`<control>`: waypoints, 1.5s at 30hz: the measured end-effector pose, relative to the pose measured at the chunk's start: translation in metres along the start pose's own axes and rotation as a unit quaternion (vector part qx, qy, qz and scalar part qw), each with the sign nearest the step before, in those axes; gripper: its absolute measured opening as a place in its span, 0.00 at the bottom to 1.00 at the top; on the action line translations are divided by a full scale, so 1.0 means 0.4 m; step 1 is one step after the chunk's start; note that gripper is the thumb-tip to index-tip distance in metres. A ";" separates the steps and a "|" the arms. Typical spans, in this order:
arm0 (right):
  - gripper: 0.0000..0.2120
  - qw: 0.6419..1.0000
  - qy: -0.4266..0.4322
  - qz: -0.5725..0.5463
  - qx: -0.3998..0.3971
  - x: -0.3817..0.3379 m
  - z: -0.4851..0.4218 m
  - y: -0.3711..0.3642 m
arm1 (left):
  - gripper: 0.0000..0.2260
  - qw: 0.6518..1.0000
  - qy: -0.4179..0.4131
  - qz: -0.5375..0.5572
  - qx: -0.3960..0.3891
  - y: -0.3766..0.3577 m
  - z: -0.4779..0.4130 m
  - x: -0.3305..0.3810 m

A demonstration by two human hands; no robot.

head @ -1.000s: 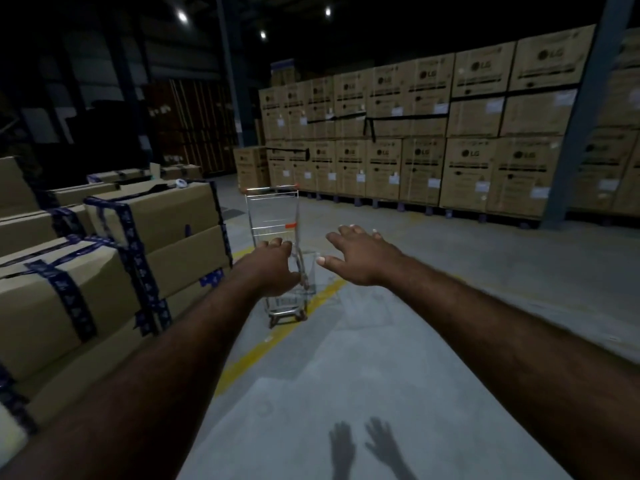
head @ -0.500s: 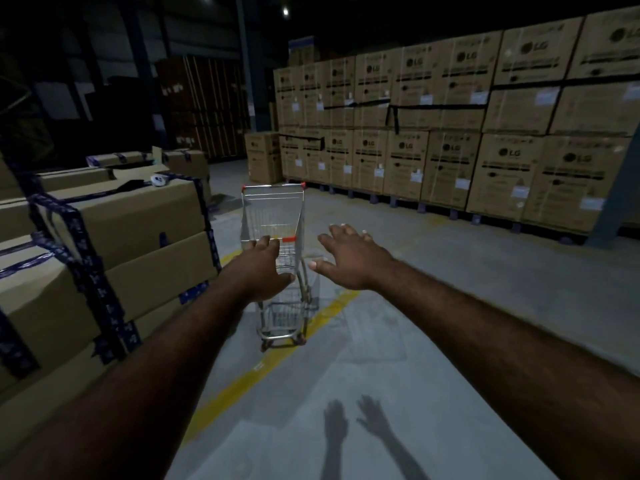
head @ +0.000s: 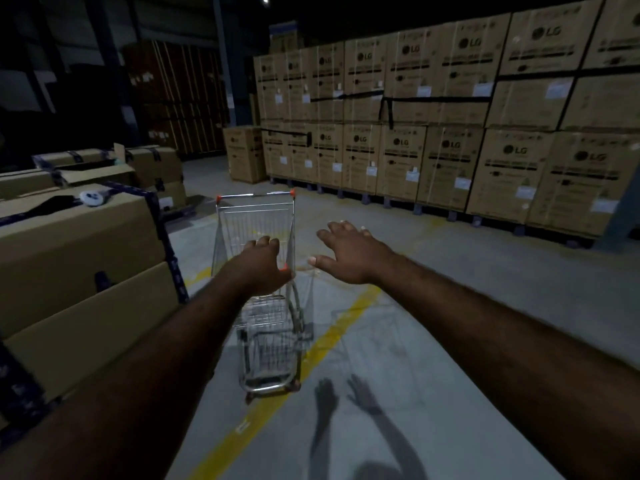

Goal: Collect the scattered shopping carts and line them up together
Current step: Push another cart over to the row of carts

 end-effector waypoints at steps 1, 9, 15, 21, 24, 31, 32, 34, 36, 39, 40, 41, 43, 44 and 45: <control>0.37 1.000 -0.002 -0.004 0.000 0.024 -0.049 -0.008 | 0.39 1.000 -0.005 -0.001 -0.005 -0.009 -0.057 -0.001; 0.37 1.000 -0.001 -0.015 -0.007 0.296 -0.478 -0.147 | 0.39 1.000 0.005 -0.004 -0.028 -0.157 -0.547 -0.010; 0.36 0.998 0.044 -0.036 -0.027 0.516 -0.835 -0.238 | 0.40 0.997 0.058 0.001 -0.043 -0.267 -0.927 0.010; 0.35 0.994 0.098 -0.030 -0.030 0.668 -1.154 -0.261 | 0.39 0.994 0.100 0.006 -0.032 -0.303 -1.239 -0.012; 0.35 0.991 0.120 -0.032 -0.040 0.726 -1.294 -0.299 | 0.38 0.992 0.121 0.007 -0.025 -0.330 -1.379 -0.048; 0.33 0.987 0.150 -0.029 -0.041 0.836 -1.667 -0.423 | 0.37 0.987 0.156 0.033 -0.014 -0.437 -1.734 -0.188; 0.32 0.987 0.155 -0.025 -0.043 0.848 -1.725 -0.444 | 0.36 0.986 0.159 0.039 -0.010 -0.454 -1.793 -0.212; 0.32 0.985 0.163 -0.019 -0.055 0.870 -1.842 -0.481 | 0.36 0.985 0.165 0.050 -0.007 -0.482 -1.913 -0.257; 0.31 0.983 0.174 -0.016 -0.063 0.891 -1.959 -0.516 | 0.35 0.983 0.173 0.058 -0.003 -0.508 -2.029 -0.300; 0.30 0.980 0.187 -0.025 -0.066 0.916 -2.126 -0.559 | 0.34 0.980 0.191 0.060 -0.001 -0.537 -2.183 -0.359; 0.30 0.978 0.192 -0.032 -0.070 0.921 -2.177 -0.572 | 0.34 0.979 0.195 0.061 -0.001 -0.544 -2.227 -0.375; 0.30 0.976 0.200 -0.037 -0.075 0.925 -2.227 -0.585 | 0.34 0.978 0.201 0.062 -0.002 -0.552 -2.268 -0.390; 0.31 0.970 0.224 -0.040 -0.085 0.931 -2.330 -0.613 | 0.32 0.974 0.217 0.068 0.004 -0.571 -2.348 -0.426; 0.31 0.966 0.238 -0.040 -0.087 0.932 -2.384 -0.629 | 0.30 0.971 0.226 0.071 0.010 -0.582 -2.387 -0.448; 0.31 0.963 0.251 -0.040 -0.089 0.932 -2.437 -0.647 | 0.28 0.969 0.237 0.072 0.015 -0.592 -2.424 -0.469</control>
Point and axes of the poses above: each hand's wrist, its own z-axis away from the middle knuckle, its own y-axis out of the back of the hand, x = y × z, the point moved 1 cm from there along -z, towards the middle knuckle, and after that the axes turned 3 degrees about x, right-handed, at the moved point
